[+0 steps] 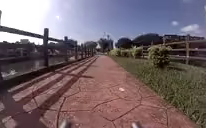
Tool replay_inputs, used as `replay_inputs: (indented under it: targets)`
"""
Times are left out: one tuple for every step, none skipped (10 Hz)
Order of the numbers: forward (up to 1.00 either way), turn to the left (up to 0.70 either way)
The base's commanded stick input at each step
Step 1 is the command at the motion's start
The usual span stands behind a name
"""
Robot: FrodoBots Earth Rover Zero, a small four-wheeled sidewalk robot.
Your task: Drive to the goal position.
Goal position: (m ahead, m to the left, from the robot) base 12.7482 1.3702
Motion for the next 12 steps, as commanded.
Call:
replay_inputs:
  targets:
    - [0.50, 0.00]
    - [0.50, 0.00]
    - [0.50, 0.00]
    - [0.50, 0.00]
    - [0.50, 0.00]
    - [0.50, 0.00]
    - [0.50, 0.00]
    - [0.50, 0.00]
    - [0.50, 0.00]
    - [0.50, 0.00]
    - [0.50, 0.00]
    - [0.50, 0.00]
